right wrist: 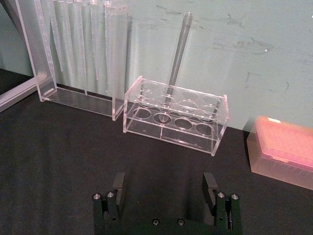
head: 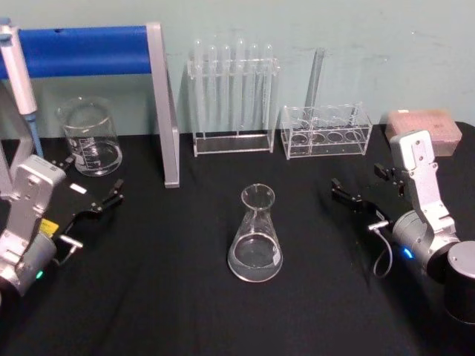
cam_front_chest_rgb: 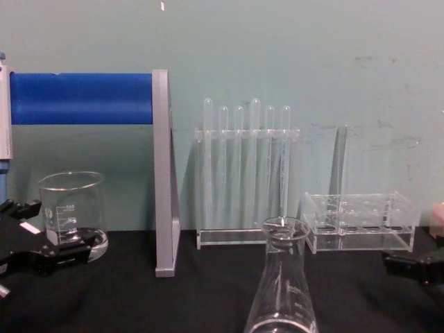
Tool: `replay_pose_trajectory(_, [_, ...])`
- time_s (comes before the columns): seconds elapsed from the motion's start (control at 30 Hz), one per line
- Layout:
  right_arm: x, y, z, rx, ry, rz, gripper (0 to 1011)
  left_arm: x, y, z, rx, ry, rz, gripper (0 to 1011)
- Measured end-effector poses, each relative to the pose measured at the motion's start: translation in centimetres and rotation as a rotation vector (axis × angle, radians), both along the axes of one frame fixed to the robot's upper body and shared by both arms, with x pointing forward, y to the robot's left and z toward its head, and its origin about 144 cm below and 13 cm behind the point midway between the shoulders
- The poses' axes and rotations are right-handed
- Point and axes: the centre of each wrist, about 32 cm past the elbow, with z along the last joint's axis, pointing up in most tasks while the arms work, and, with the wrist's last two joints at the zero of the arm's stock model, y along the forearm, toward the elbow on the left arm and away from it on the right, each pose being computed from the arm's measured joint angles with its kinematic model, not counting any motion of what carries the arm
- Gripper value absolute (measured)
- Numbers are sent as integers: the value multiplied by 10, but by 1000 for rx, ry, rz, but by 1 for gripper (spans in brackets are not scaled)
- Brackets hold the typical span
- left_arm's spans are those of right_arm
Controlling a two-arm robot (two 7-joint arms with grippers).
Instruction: Grasp the erlenmeyer flask with one hand, shake it three times, then place it back.
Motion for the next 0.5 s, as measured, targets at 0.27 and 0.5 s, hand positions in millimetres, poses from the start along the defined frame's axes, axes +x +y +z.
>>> replay_pose_trajectory(0.27, [0, 0, 0, 0, -1, 0, 1002, 0, 0, 0, 0, 0, 0, 1001])
replay_pose_trajectory(0.5, [0, 0, 0, -1, -2, -1, 1003, 0, 0, 0, 0, 0, 0, 1001])
